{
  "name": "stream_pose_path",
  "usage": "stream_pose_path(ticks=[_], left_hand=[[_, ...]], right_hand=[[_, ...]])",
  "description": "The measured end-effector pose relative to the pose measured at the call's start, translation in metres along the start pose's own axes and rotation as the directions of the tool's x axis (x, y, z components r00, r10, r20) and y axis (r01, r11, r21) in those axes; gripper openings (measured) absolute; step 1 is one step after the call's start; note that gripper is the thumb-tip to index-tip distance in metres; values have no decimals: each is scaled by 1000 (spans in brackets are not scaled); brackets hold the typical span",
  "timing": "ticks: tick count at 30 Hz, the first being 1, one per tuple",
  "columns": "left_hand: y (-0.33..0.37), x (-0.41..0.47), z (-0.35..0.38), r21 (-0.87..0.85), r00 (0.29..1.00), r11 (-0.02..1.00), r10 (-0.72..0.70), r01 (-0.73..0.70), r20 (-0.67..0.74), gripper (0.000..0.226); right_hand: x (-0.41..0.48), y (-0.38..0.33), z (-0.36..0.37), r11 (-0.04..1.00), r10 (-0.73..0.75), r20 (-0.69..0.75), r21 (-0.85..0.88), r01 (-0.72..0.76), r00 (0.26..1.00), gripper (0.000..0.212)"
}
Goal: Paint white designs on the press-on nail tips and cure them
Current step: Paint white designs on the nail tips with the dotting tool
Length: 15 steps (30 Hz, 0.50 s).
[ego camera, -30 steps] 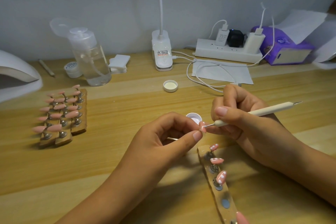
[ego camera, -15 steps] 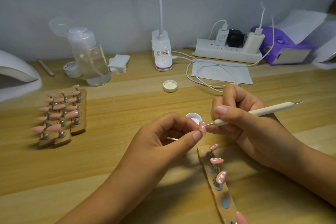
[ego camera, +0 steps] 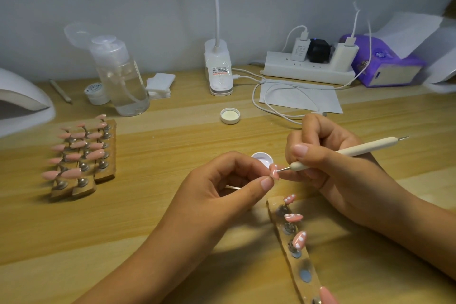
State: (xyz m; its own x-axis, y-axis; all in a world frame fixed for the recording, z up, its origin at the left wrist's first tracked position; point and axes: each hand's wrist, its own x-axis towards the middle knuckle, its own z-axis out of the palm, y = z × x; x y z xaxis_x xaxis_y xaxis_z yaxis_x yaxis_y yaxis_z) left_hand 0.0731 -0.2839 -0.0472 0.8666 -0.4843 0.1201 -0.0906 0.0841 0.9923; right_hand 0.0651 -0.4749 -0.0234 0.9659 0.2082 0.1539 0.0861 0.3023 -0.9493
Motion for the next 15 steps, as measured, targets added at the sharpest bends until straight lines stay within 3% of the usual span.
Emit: stream_pose_path(ticks=[15], left_hand=[[1,1,1,12,1000,1000,6,-6,3,19]], right_hand=[[-1,2,-3,999,-5,13,34,5,1000,19]])
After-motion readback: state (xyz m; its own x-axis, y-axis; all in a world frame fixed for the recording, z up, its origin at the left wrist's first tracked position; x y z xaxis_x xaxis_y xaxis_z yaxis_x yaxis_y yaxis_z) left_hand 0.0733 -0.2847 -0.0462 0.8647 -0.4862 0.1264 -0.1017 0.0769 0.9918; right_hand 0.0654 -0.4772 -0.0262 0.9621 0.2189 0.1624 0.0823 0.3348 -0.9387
